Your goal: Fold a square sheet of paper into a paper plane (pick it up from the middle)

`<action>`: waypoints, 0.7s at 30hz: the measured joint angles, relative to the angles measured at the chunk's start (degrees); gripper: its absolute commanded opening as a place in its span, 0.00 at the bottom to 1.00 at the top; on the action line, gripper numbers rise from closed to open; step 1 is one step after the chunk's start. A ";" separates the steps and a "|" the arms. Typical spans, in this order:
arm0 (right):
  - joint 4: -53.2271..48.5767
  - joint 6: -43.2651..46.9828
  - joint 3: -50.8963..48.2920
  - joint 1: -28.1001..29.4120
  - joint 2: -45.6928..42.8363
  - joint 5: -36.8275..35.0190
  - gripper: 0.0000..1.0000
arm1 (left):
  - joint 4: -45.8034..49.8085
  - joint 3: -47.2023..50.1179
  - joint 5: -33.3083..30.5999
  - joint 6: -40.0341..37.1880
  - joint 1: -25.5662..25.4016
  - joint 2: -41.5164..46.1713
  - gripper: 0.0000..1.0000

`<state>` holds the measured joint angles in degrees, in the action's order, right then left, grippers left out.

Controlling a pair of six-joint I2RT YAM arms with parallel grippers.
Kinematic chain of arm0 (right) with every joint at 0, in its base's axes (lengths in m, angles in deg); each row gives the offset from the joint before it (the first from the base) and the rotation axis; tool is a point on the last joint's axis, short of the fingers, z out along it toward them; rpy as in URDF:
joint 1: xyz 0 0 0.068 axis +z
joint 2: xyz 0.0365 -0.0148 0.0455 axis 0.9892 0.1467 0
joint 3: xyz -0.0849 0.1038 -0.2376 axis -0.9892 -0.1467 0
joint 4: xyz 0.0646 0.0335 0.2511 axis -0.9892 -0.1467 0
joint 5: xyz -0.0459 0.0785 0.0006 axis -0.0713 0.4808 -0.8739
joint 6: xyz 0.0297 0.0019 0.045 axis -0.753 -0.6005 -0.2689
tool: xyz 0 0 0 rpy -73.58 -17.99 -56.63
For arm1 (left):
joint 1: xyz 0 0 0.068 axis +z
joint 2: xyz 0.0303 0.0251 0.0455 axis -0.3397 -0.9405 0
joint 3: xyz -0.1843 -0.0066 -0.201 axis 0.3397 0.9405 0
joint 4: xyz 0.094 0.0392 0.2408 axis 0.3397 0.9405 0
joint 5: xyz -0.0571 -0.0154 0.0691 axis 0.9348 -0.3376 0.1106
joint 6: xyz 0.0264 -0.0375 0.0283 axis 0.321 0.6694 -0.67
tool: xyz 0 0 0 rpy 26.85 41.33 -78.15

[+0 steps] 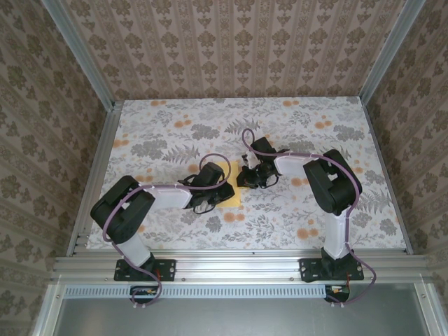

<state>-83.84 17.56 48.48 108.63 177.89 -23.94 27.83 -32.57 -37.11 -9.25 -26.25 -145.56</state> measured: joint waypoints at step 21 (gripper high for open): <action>-0.83 0.02 0.63 0.22 0.04 -0.33 0.16 | 1.46 -0.66 -0.52 0.07 -0.11 -1.07 0.14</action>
<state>-84.67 17.58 49.11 108.85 177.93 -24.27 29.29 -33.22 -37.64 -9.19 -26.36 -146.63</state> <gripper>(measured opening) 0.148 0.143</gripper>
